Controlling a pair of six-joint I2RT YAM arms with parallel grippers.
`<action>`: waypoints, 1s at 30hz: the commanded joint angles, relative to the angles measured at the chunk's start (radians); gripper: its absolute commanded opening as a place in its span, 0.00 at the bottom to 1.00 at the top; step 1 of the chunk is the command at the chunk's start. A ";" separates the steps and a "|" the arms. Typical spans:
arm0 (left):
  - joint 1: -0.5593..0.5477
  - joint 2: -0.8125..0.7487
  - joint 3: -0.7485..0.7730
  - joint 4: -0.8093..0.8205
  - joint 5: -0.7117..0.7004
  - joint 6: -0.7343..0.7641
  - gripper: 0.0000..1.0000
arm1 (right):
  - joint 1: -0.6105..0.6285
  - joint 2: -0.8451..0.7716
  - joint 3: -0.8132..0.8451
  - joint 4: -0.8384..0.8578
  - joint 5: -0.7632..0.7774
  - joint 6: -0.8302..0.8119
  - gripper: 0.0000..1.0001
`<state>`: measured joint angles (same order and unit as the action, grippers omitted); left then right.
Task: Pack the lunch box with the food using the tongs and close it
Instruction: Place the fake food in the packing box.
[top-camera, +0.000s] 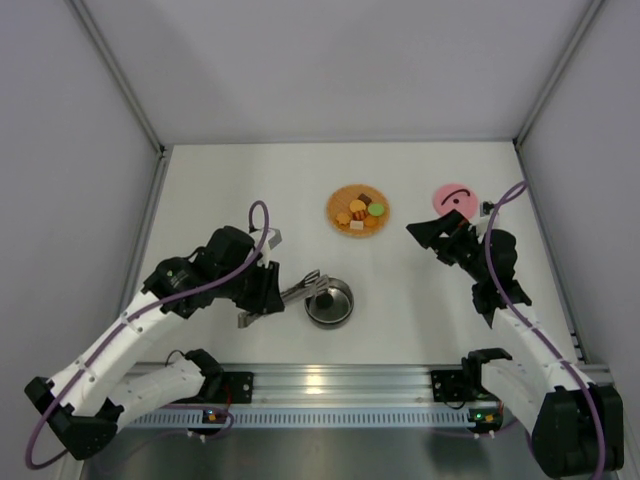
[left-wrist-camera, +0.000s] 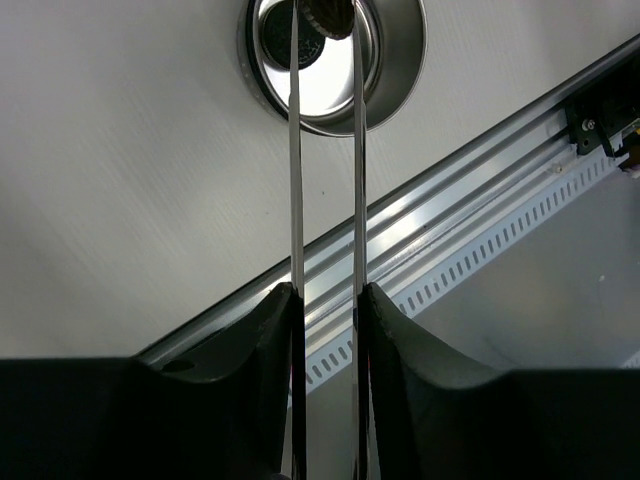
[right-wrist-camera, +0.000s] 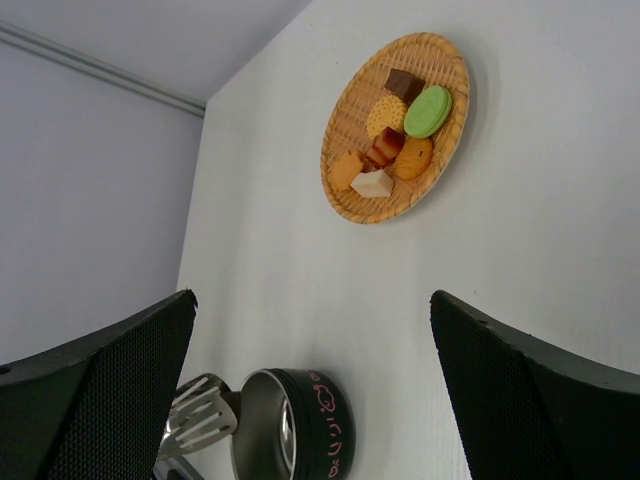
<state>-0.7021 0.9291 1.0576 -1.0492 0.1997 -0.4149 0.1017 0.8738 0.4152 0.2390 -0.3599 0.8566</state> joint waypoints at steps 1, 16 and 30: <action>-0.002 -0.029 -0.011 -0.014 0.055 0.018 0.37 | -0.014 0.005 0.034 0.051 0.012 -0.018 0.99; -0.002 -0.023 -0.015 -0.006 0.095 0.033 0.43 | -0.014 0.005 0.036 0.049 0.010 -0.016 1.00; -0.002 0.189 0.162 0.222 -0.092 -0.058 0.45 | -0.014 -0.009 0.034 0.045 0.004 -0.014 0.99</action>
<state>-0.7029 1.0595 1.1614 -0.9668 0.1768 -0.4343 0.1017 0.8734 0.4152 0.2390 -0.3603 0.8566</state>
